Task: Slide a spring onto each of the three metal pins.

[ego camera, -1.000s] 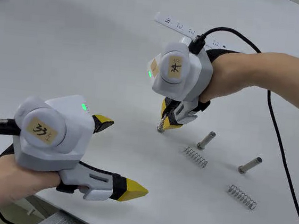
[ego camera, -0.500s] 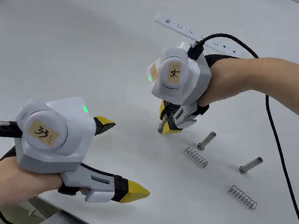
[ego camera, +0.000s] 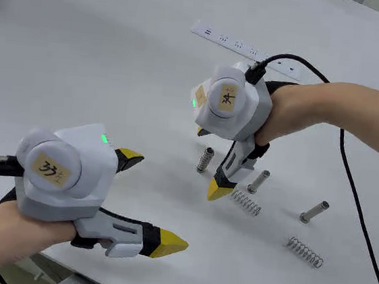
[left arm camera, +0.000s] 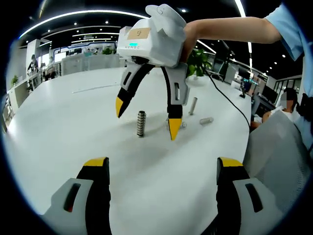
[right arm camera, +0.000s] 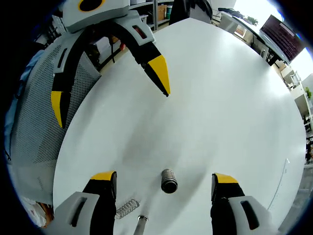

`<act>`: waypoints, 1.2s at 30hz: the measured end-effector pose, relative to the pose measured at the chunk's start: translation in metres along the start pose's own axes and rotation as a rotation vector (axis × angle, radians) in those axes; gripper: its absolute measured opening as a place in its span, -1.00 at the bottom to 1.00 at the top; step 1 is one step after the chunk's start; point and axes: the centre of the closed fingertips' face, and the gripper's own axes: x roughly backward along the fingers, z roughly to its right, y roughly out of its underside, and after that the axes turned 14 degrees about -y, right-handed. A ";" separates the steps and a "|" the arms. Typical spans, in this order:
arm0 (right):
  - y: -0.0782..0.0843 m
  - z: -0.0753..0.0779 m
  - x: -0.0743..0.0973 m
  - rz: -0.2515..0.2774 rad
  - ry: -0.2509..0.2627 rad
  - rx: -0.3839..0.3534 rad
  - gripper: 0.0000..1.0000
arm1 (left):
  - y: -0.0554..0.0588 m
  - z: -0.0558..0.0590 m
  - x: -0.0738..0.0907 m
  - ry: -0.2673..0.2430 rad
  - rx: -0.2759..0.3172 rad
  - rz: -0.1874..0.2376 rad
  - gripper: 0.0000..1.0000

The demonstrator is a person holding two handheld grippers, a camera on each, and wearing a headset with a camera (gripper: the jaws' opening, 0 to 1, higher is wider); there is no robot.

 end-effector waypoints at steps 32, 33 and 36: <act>0.042 -0.039 0.042 0.365 0.185 -0.248 0.98 | -0.030 0.002 -0.003 0.010 -0.086 0.034 0.77; 0.044 -0.041 0.044 0.375 0.193 -0.251 0.98 | -0.032 0.002 -0.003 0.012 -0.088 0.035 0.76; 0.052 -0.049 0.047 0.401 0.213 -0.280 0.98 | -0.034 0.003 -0.005 0.019 -0.098 0.037 0.76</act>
